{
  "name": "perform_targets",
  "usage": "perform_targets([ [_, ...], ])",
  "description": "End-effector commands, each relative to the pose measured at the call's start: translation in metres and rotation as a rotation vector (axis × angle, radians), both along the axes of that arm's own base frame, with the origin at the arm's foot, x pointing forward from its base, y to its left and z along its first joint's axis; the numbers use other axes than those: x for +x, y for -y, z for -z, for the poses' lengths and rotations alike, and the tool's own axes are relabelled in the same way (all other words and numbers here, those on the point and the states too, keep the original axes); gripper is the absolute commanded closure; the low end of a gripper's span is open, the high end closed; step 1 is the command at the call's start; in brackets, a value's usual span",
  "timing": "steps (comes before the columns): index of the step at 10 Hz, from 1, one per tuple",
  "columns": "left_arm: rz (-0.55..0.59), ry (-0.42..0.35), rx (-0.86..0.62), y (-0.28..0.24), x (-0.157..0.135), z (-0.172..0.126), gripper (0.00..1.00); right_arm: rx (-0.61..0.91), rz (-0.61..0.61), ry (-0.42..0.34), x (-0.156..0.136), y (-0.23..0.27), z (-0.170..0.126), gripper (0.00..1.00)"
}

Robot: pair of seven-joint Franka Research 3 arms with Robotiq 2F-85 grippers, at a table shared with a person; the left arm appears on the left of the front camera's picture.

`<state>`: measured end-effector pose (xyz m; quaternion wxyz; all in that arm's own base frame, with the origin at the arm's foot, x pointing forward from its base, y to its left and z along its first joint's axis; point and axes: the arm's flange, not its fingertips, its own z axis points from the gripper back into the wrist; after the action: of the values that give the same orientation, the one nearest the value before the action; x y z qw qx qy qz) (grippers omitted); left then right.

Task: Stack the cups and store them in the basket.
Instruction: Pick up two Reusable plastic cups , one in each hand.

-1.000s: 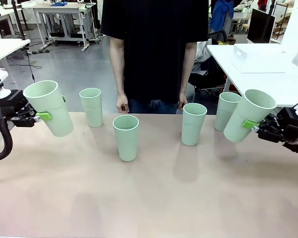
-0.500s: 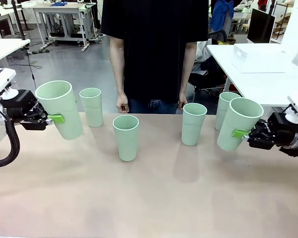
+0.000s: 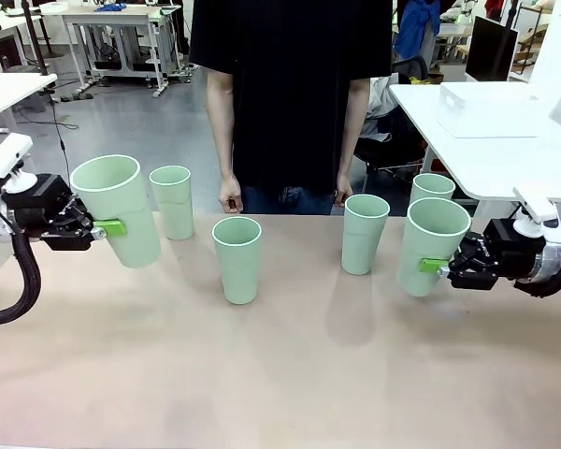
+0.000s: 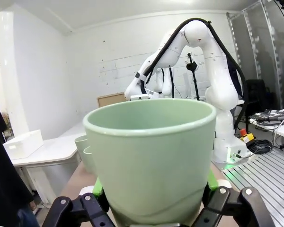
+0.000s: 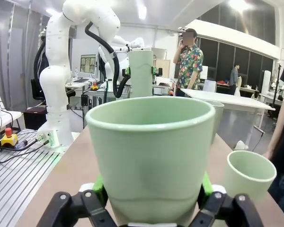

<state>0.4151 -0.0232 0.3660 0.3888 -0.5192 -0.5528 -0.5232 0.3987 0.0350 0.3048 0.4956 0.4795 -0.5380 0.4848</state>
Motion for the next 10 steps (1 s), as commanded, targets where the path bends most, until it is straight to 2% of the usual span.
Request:
perform_targets([
  [1, -0.040, 0.004, -0.006, 0.002, -0.009, -0.010, 0.13, -0.014, 0.005, 0.026, 0.000, -0.012, -0.018, 0.13],
  [4, -0.037, -0.019, 0.005, 0.002, 0.000, -0.008, 0.13, -0.021, 0.032, -0.002, 0.003, -0.024, -0.033, 0.13],
  [6, -0.043, 0.016, 0.018, 0.004, 0.006, 0.002, 0.13, -0.015, 0.045, -0.021, 0.008, -0.025, -0.037, 0.13],
  [8, -0.021, -0.004, 0.044, 0.007, 0.015, 0.018, 0.13, -0.010, 0.048, -0.035, 0.012, -0.023, -0.036, 0.13],
  [10, -0.006, 0.019, 0.048, 0.008, 0.021, 0.026, 0.13, -0.010, 0.045, -0.041, 0.014, -0.022, -0.037, 0.13],
])
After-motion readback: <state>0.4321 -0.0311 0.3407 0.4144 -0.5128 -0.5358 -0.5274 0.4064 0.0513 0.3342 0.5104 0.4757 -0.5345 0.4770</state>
